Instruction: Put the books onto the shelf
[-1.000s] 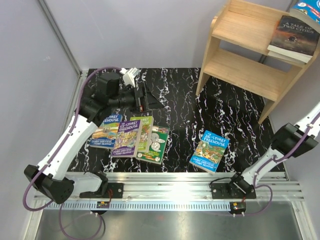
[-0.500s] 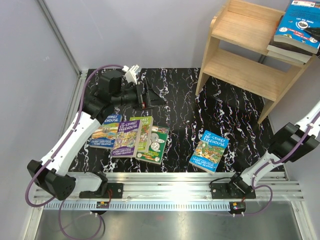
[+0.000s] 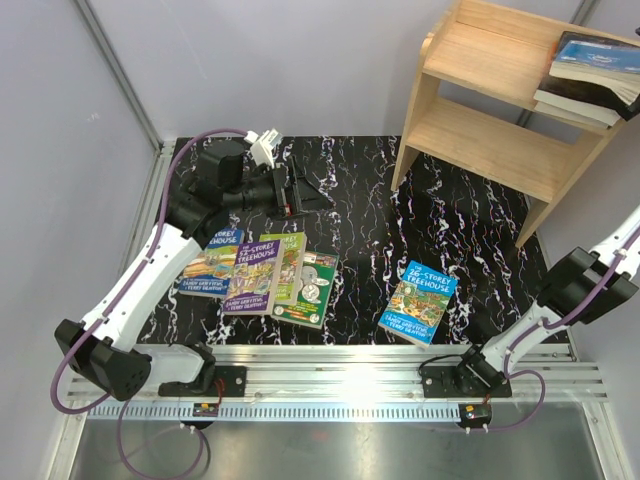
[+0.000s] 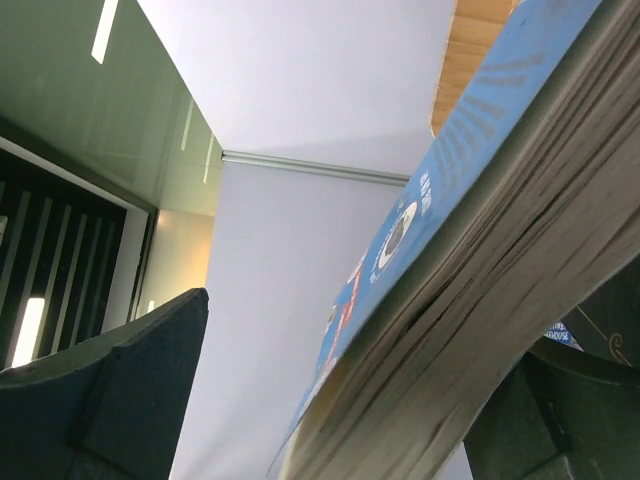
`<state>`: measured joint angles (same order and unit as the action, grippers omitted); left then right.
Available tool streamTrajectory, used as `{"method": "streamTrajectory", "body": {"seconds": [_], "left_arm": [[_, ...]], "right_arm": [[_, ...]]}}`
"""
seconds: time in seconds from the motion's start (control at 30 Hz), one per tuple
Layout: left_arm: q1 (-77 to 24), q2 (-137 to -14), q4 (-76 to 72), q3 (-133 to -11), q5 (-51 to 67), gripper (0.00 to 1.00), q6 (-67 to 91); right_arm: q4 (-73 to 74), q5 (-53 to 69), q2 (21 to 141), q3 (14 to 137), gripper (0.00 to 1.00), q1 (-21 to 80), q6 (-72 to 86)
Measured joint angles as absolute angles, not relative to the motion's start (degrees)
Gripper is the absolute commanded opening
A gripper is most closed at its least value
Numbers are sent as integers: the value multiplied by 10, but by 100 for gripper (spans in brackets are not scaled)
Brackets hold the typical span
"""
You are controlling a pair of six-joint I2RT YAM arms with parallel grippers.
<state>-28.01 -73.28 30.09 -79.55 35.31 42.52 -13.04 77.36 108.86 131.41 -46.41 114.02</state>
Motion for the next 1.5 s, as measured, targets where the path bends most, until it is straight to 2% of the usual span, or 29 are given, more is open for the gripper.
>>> {"method": "streamTrajectory", "body": {"seconds": [0.2,0.4,0.6,0.97,1.27,1.5], "left_arm": [[-280,-733,301,-794,353,99,425],[-280,-733,298,-794,357,99,432],[-280,-738,285,-792,368,99,445],[-280,-741,265,-764,382,99,462],[-280,-741,259,-762,385,99,464],[-280,-741,257,-755,385,99,464]], "right_arm": [[-167,772,1085,1290,100,-481,1140],[-282,750,1044,1166,100,-484,1131],[-308,708,1035,1155,100,-484,1135],[-300,626,1056,1210,100,-481,1165],[-252,585,1086,1338,100,-470,1165],[-258,563,1058,1322,100,-470,1162]]}}
